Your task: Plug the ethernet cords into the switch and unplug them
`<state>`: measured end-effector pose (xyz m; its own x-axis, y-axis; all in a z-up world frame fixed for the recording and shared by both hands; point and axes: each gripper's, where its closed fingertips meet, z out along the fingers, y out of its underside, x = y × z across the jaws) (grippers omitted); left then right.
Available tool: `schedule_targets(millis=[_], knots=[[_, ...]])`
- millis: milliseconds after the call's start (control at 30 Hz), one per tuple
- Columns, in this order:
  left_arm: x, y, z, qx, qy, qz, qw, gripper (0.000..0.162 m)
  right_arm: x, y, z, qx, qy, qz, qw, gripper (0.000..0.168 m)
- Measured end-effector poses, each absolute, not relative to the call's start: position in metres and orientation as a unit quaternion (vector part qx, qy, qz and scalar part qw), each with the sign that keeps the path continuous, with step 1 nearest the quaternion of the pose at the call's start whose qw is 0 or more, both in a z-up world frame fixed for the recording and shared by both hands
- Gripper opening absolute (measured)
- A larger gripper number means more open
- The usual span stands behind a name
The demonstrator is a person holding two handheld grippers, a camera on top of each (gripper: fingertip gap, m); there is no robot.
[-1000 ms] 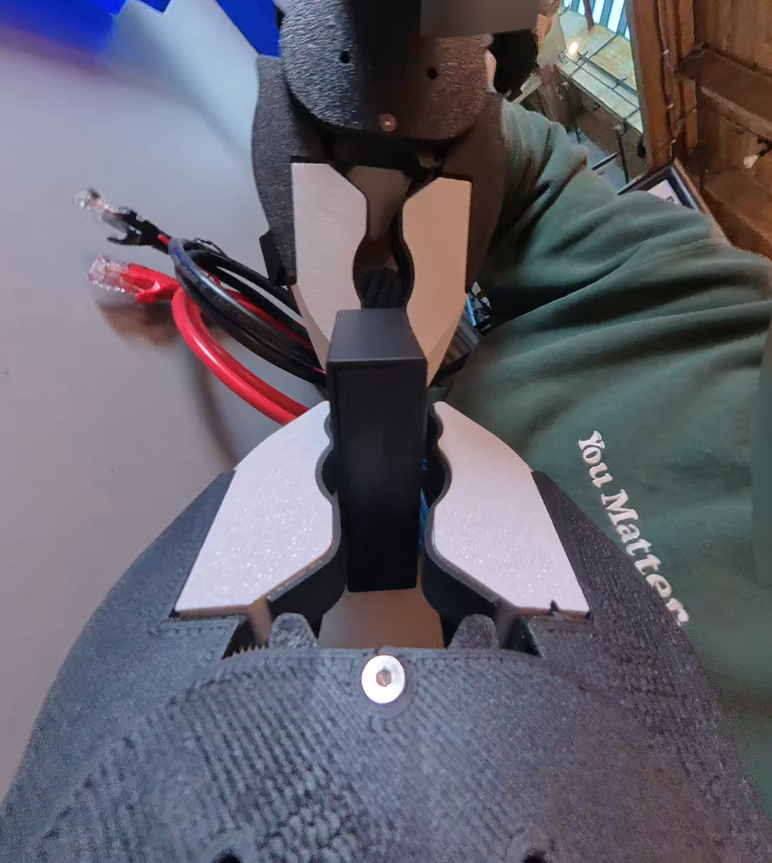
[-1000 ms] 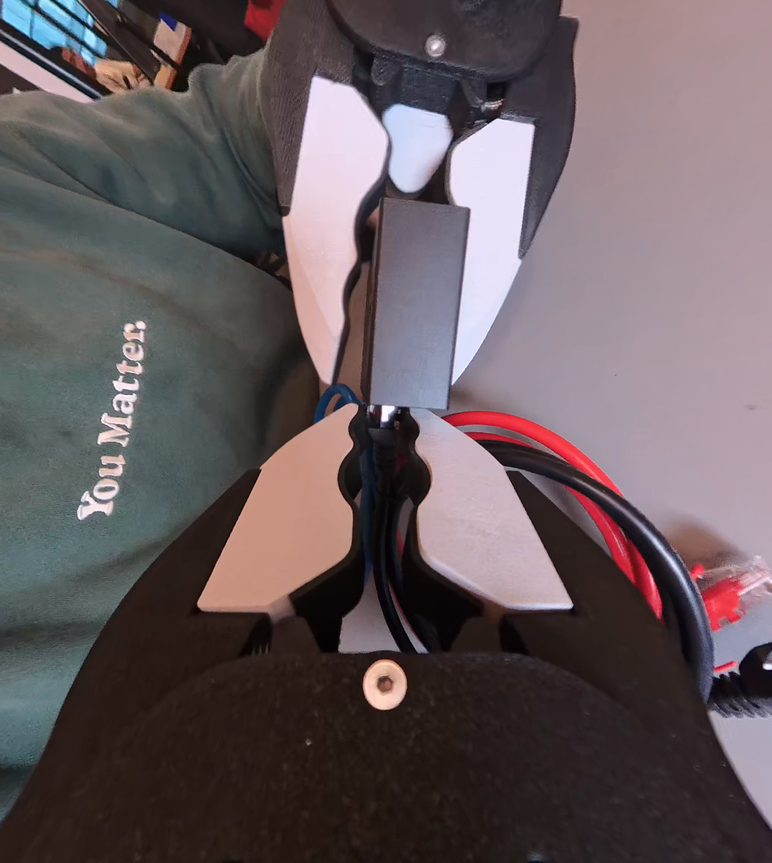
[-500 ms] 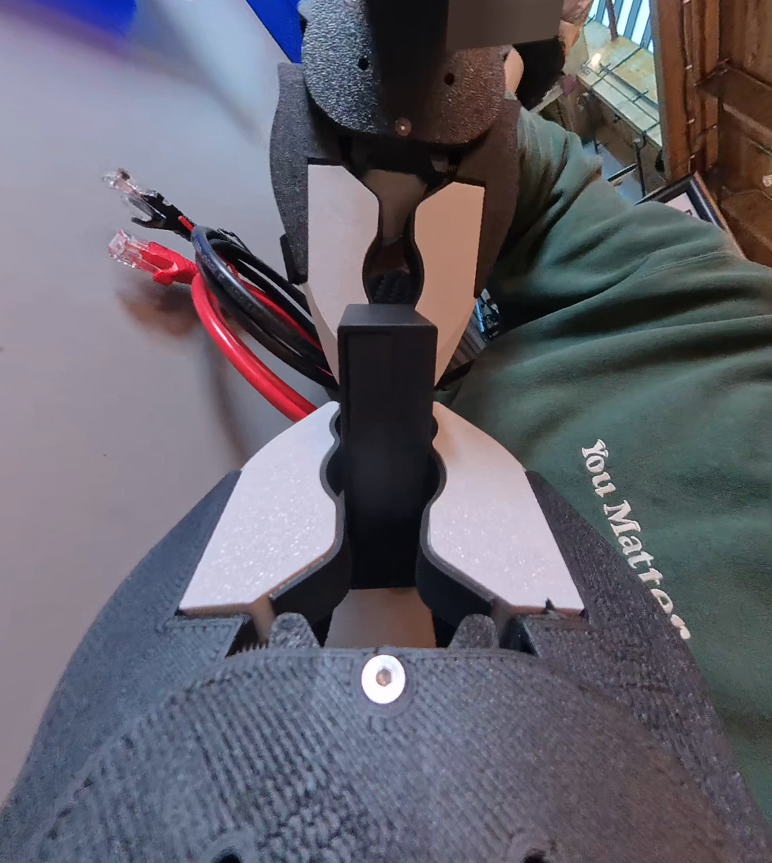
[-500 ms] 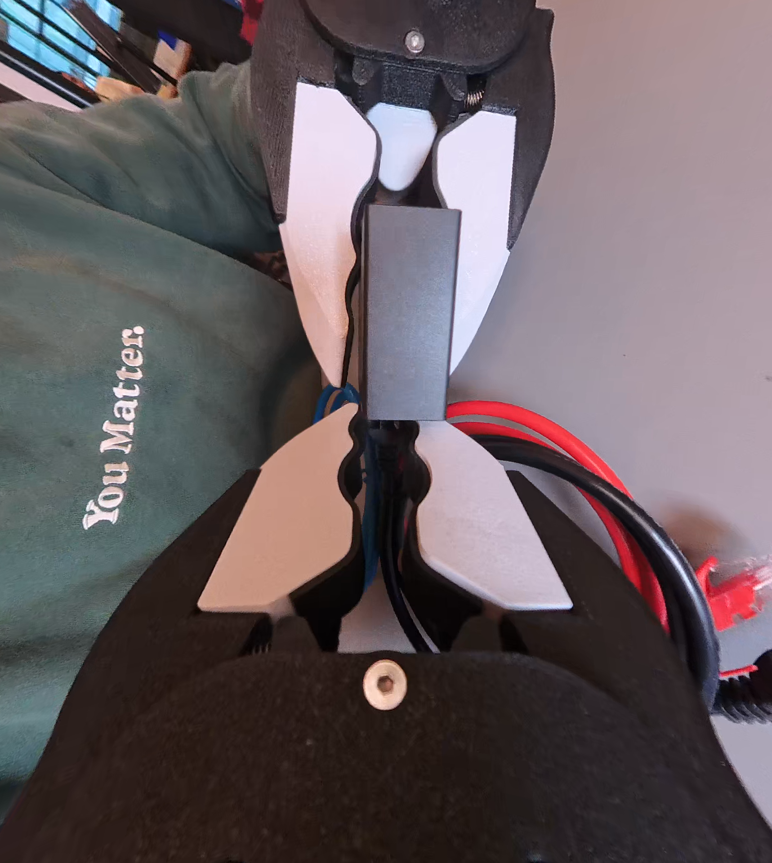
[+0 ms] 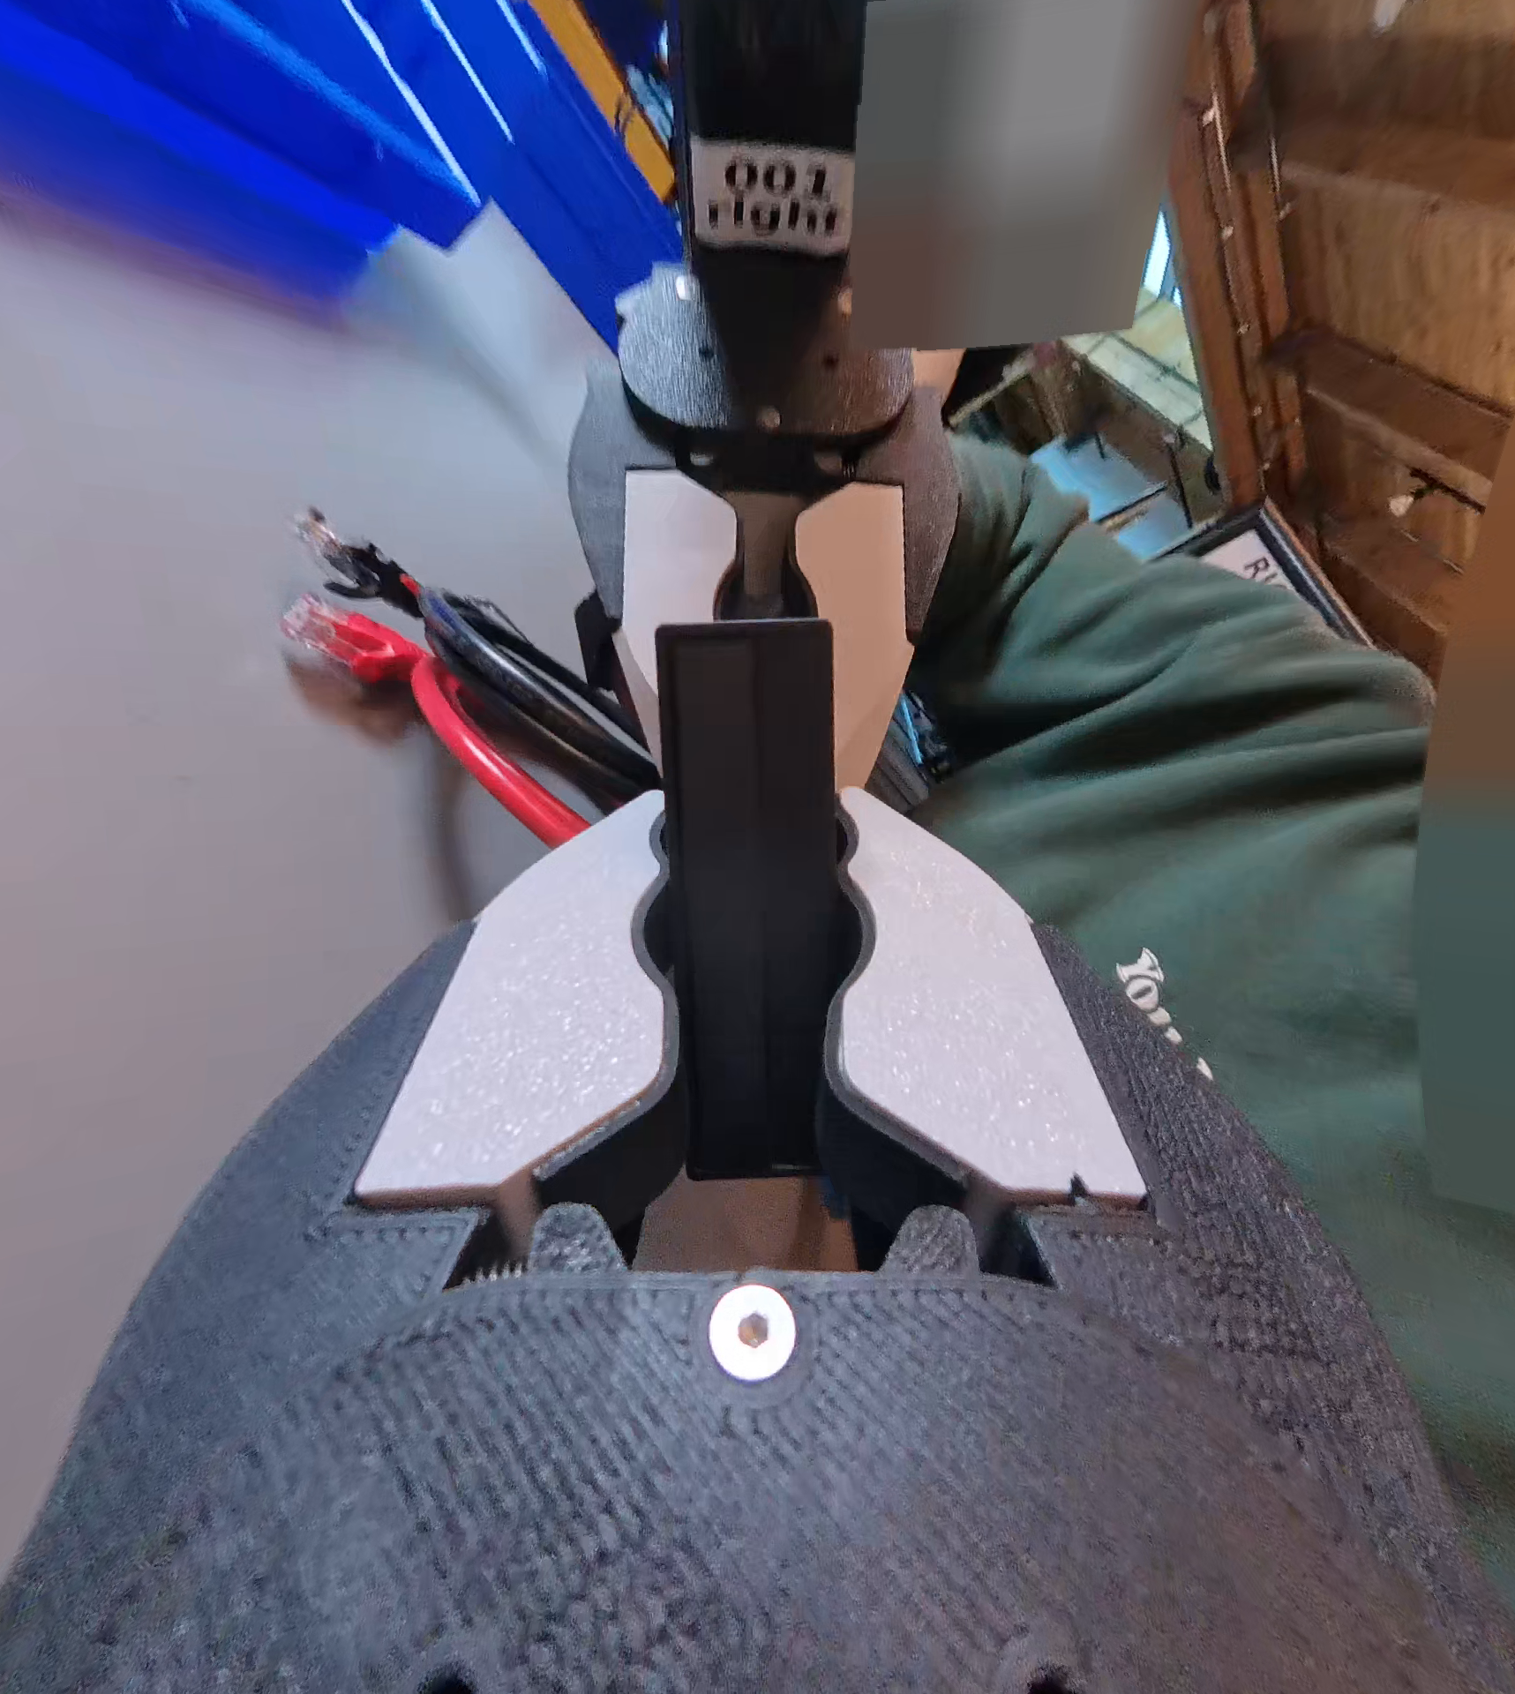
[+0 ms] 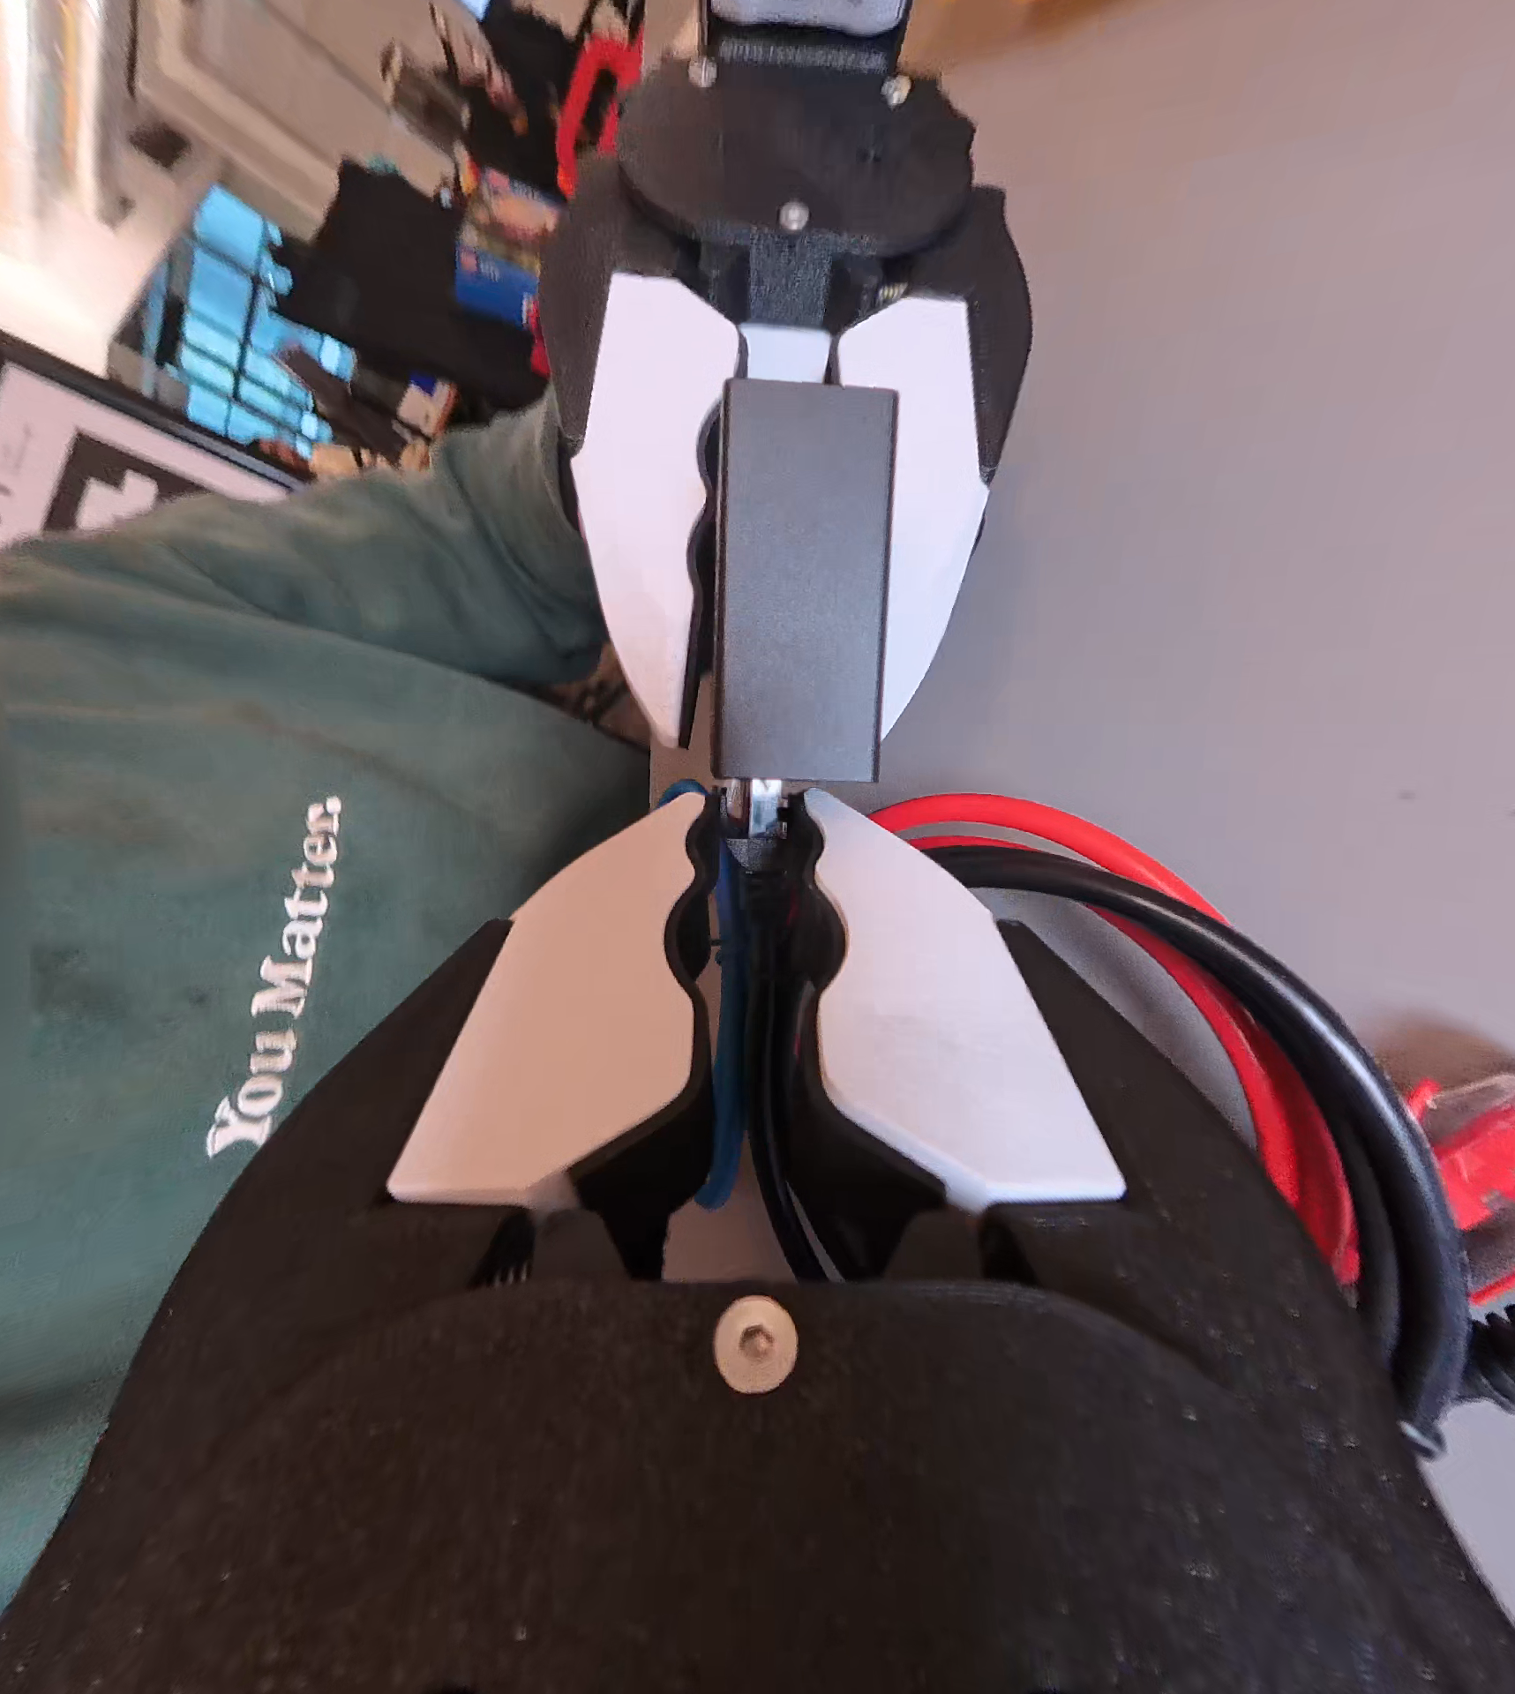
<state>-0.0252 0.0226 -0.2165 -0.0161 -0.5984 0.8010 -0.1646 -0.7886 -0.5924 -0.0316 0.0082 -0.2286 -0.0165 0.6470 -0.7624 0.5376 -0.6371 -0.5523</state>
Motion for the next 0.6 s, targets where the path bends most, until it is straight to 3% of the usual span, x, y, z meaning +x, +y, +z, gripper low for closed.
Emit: schedule_targets(millis=[200, 267, 400, 600], knots=[[-0.031, 0.032, -0.221, -0.69, 0.314, -0.606, 0.239, 0.045, -0.036, 0.025, -0.224, -0.706, -0.339, 0.614, 0.101, 0.014], [-0.029, 0.037, -0.223, -0.697, 0.306, -0.598, 0.25, 0.041, -0.034, 0.03, -0.222, -0.707, -0.308, 0.627, 0.112, 0.014], [-0.028, 0.035, -0.226, -0.704, 0.271, -0.633, 0.173, 0.032, -0.034, 0.032, -0.224, -0.719, -0.265, 0.63, 0.122, 0.014], [-0.017, 0.023, -0.231, -0.7, 0.264, -0.66, 0.066, 0.03, -0.022, 0.019, -0.232, -0.746, -0.275, 0.601, 0.078, 0.015]])
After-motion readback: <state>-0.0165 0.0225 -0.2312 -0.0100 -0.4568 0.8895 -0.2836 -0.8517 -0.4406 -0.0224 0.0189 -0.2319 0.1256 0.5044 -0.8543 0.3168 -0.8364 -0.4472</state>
